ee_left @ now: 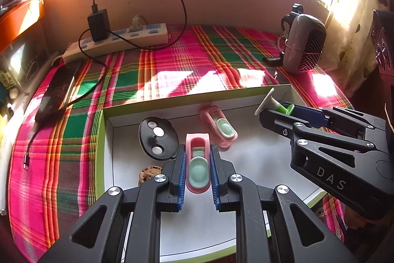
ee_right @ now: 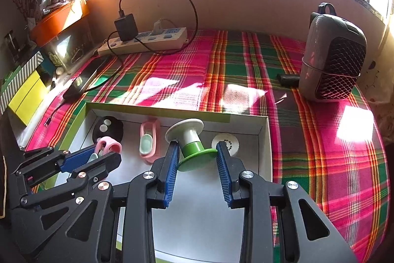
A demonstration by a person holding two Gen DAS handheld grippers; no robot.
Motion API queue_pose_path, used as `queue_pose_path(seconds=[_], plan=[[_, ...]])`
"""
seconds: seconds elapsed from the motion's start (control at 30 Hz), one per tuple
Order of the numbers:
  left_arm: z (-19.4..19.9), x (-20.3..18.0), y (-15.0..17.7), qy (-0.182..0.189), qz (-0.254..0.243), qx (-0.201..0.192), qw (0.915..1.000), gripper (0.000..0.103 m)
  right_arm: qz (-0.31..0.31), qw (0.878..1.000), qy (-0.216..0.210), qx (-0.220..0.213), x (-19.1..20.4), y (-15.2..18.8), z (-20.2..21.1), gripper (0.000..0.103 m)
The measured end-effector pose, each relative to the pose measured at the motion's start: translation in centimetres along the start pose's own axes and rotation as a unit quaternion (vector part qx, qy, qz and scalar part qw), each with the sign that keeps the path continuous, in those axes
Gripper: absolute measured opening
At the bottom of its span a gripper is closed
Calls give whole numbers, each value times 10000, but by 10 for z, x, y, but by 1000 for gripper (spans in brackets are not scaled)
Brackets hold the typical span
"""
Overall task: Organize objects
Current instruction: 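Carry pink holder with left gripper while right carries spool over box, then lower and open left gripper releasing pink holder while right releases spool in box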
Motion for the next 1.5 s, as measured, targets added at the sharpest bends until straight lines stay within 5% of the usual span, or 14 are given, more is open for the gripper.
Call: queue_pose_path(seconds=[1.5], plan=[[-22,-4,4,72,-33,149,9999,17,117,9992,103,362,4,0,-33,33]])
Point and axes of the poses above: each gripper's, at about its wrist camera, not at the fingertips, and z roughly against the way its jaws point, x to its left, y to its underside, the point moved 6 cm from there along -z, roughly the way its jaws point, and after that the axes turned 4 degrees about -x, right-handed, at the moved point
